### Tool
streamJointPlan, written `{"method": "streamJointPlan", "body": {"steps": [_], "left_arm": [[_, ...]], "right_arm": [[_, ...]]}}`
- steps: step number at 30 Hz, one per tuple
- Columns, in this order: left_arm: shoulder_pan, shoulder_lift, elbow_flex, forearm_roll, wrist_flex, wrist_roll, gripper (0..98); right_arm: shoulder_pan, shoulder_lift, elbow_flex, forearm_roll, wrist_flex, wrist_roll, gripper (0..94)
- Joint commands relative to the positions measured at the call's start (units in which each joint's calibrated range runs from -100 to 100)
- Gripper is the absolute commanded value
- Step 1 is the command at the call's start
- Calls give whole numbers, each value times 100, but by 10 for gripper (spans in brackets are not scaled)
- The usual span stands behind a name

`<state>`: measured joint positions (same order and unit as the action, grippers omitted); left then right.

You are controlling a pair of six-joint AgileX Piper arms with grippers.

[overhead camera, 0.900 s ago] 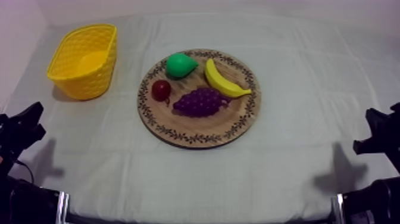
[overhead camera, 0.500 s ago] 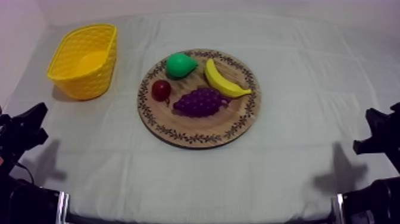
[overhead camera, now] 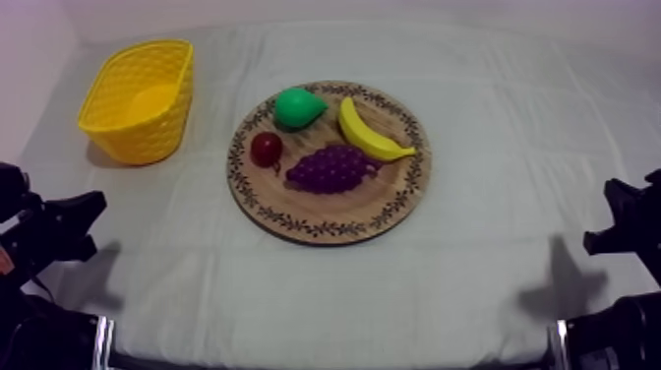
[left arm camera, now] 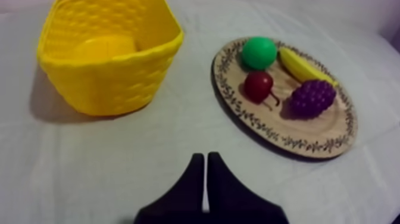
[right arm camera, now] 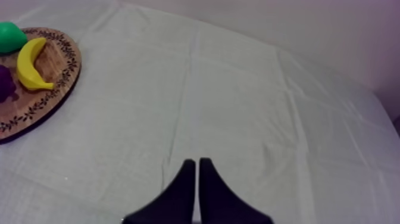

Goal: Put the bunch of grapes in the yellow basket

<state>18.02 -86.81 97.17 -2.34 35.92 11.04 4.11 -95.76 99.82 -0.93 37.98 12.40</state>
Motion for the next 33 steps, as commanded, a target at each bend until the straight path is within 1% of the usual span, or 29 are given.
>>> {"method": "streamJointPlan", "body": {"steps": [1,4,10,15,19,22,25,30,33], "left_arm": [[3,643,-46,11,-57,-307,0],[14,1287,-422,138,171,-648,0],[59,2588,-1848,630,992,-1555,0],[185,3582,-3086,974,1740,-2109,0],[310,4251,-3850,1181,2195,-2447,0],[410,4713,-4330,1257,2431,-2630,0],[529,5172,-4826,1273,2717,-2744,0],[804,5951,-5627,1229,3095,-2857,0],[1005,6421,-6094,1142,3243,-2869,0]], "right_arm": [[2,0,-4,-2,0,1,3],[2,0,-4,-2,0,1,3],[2,0,-4,-2,0,1,3],[2,0,-4,-2,0,1,3],[2,0,-4,-2,0,0,3],[2,0,-4,-2,0,1,3],[2,0,-4,-2,0,2,3],[2,0,-4,-2,0,2,3],[2,0,-4,-2,0,3,3]]}}
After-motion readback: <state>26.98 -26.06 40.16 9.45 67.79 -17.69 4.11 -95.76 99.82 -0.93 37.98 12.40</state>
